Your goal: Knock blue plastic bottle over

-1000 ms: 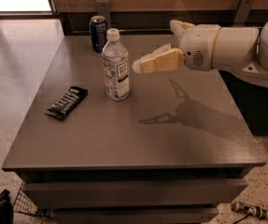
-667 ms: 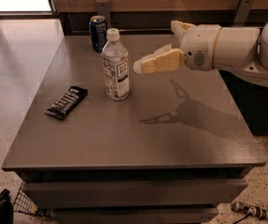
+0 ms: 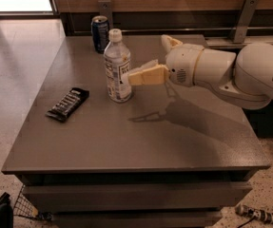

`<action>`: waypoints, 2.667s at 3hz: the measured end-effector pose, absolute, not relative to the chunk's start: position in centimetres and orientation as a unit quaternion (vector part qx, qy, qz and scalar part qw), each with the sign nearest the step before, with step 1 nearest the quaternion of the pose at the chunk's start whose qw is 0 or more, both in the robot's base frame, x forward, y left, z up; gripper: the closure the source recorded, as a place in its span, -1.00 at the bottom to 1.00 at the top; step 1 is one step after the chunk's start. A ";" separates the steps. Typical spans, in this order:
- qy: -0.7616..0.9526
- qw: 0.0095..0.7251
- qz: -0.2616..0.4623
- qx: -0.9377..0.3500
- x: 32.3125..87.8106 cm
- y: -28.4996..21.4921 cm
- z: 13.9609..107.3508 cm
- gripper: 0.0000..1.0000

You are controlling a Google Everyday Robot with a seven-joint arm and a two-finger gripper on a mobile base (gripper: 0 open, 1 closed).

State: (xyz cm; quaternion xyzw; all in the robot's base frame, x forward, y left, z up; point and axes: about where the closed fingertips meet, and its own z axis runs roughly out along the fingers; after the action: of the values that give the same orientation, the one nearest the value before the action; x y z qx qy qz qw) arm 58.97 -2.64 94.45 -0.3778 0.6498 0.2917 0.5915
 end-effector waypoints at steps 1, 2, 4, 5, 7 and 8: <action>0.641 0.601 0.308 -0.365 59.7 -0.4 92.5 -1.00; 0.635 0.600 0.327 -0.360 60.1 1.6 91.1 -1.00; 0.633 0.595 0.341 -0.359 60.1 3.7 89.8 -0.24; 0.632 0.595 0.342 -0.360 60.0 3.9 89.9 0.22; 0.630 0.594 0.344 -0.363 59.9 4.3 90.0 1.00; 0.634 0.593 0.334 -0.367 59.8 3.9 90.7 1.00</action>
Offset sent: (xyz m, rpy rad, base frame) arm 0.0158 0.0540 -0.0455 0.1082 0.0198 0.0341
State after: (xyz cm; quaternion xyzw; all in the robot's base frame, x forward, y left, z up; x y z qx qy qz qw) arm 59.78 3.87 90.75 -0.3674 0.6341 0.3344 0.5925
